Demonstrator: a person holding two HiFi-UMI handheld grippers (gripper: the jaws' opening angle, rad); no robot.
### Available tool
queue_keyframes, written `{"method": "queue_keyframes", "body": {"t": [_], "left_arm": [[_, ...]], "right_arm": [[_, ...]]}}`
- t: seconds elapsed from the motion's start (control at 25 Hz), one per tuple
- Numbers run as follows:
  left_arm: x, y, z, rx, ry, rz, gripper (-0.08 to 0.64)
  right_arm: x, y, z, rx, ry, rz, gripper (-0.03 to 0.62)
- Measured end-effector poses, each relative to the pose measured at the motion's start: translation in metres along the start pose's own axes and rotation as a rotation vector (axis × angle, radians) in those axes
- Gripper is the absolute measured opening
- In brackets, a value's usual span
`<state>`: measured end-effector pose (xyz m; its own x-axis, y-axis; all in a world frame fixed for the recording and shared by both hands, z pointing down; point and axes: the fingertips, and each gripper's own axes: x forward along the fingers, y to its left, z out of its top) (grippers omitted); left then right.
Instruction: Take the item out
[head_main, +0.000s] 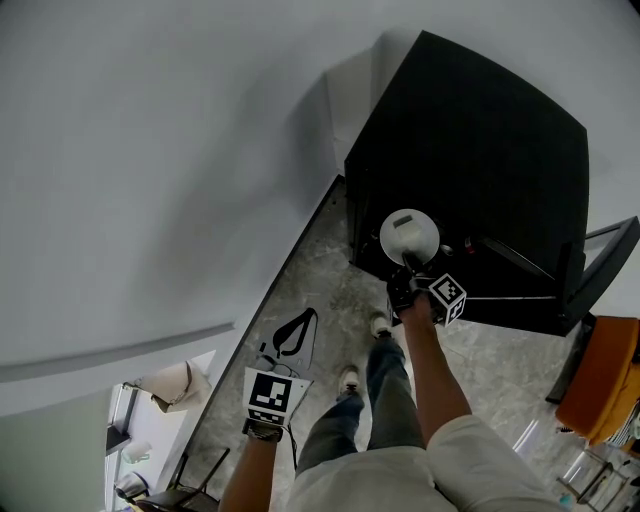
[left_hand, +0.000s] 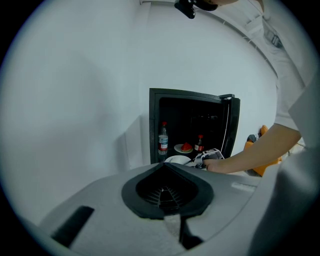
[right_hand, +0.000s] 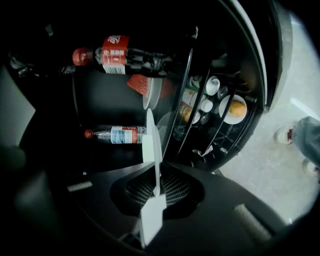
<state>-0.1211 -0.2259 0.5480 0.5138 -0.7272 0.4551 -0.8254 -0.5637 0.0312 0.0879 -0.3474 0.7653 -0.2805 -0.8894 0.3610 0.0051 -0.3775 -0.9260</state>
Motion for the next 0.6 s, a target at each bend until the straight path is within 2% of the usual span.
{"method": "queue_keyframes", "body": {"t": [0.24, 0.6], "left_arm": [[-0.002, -0.004, 0.01, 0.017, -0.013, -0.008, 0.003], [-0.01, -0.014, 0.038, 0.03, -0.06, -0.007, 0.002]], "right_arm": [[-0.016, 0.011, 0.003, 0.007, -0.004, 0.013, 0.021], [-0.058, 0.052, -0.021, 0.02, 0.027, 0.055, 0.021]]}}
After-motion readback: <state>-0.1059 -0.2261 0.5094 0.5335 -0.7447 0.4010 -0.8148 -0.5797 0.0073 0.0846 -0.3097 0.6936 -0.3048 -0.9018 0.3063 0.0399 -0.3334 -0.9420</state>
